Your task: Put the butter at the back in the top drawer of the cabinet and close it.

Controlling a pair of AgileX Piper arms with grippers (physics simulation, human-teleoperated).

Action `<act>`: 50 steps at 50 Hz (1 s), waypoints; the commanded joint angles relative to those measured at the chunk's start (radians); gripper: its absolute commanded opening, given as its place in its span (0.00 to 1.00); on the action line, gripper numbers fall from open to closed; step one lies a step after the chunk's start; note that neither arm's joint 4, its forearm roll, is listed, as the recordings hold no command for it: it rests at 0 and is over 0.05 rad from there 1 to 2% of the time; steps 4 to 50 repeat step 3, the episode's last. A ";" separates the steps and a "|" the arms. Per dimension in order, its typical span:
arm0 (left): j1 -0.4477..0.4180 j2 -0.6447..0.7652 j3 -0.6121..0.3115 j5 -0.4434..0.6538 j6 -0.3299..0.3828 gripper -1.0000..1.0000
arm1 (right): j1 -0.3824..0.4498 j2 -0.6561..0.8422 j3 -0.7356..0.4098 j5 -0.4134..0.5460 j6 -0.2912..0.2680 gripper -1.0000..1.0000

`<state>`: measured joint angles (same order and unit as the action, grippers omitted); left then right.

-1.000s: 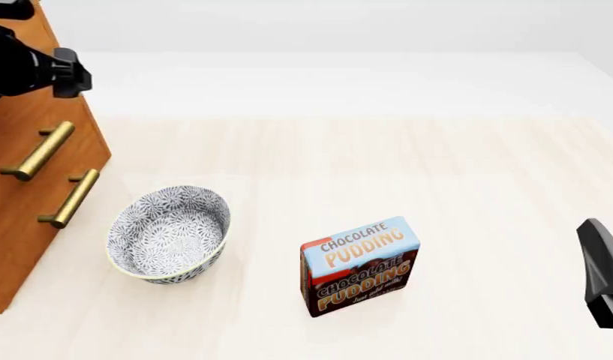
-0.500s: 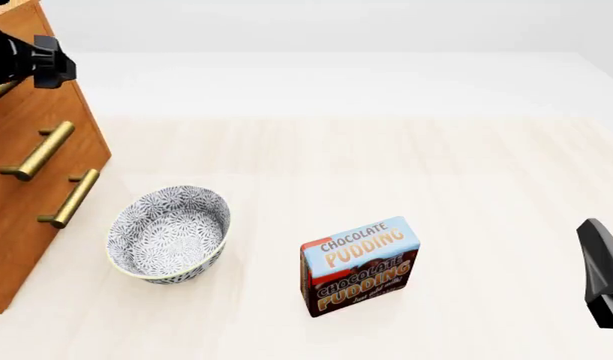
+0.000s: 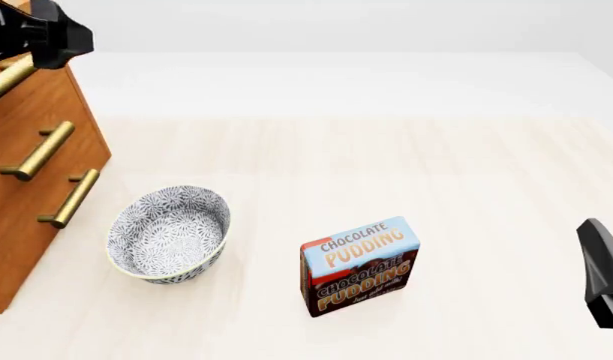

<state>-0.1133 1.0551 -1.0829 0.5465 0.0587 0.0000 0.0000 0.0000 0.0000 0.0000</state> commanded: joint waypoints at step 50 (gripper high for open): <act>-0.152 -0.133 0.142 -0.058 -0.067 1.00 | 0.000 0.000 0.000 0.000 0.000 1.00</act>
